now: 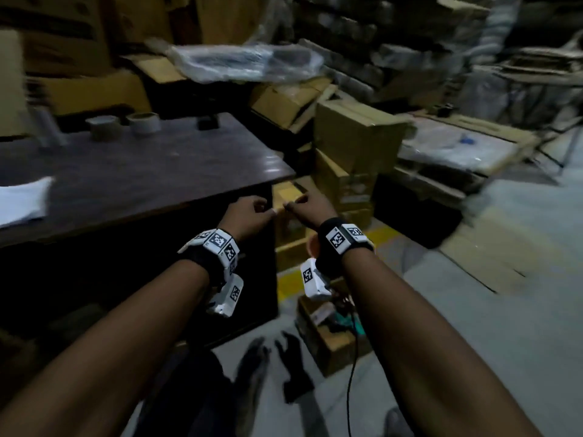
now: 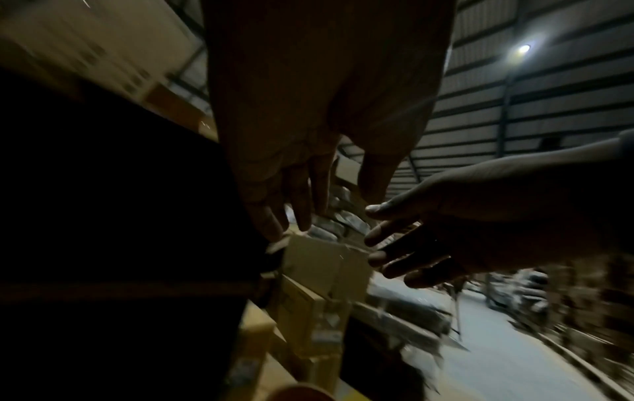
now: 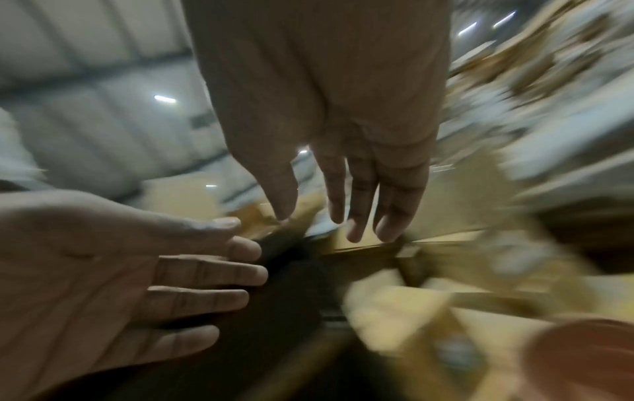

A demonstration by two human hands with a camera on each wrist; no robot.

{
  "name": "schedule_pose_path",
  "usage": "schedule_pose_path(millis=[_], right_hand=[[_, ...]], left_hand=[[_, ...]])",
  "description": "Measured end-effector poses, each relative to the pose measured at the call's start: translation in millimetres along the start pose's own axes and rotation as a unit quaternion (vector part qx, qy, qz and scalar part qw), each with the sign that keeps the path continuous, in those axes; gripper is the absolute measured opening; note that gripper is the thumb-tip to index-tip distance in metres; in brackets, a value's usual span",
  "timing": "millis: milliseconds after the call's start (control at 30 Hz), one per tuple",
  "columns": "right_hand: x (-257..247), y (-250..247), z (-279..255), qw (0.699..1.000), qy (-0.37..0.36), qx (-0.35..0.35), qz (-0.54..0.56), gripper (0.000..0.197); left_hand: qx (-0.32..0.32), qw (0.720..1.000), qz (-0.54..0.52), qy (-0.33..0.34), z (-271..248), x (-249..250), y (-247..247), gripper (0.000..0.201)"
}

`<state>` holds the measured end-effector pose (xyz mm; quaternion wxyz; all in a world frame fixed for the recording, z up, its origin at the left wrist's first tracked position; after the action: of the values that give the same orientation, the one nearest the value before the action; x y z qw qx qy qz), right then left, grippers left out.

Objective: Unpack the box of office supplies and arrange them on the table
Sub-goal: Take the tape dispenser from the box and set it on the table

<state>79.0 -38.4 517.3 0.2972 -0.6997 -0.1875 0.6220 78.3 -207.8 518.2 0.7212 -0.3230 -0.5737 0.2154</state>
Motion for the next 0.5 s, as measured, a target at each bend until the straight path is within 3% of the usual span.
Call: schedule_pose_path(millis=[133,267,500], right_hand=[[127.6,-39.5,15.1,0.993,0.117,0.022,0.001,0.040],[235.9,-52.3,34.9,0.976,0.204,0.077,0.019,0.041],[384.6,17.2,88.0,0.949,0.309,0.029,0.057,0.029]], left_hand=[[-0.114,0.993,0.001,0.021,31.5,30.0,123.9,0.045],[-0.177,0.984,-0.002,0.010,59.2,22.8,224.4,0.044],[-0.240,0.968,-0.012,-0.068,105.5,-61.8,359.8,0.036]])
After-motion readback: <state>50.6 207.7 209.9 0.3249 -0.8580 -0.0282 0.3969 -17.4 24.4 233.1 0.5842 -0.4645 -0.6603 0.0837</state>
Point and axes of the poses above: each hand's wrist, its own z-axis towards the middle knuckle, its own y-axis out of the palm, x = y × z, the point moved 5 cm from there along z, towards the middle knuckle, and after that the axes turned 4 degrees about y, right-handed, at the moved point
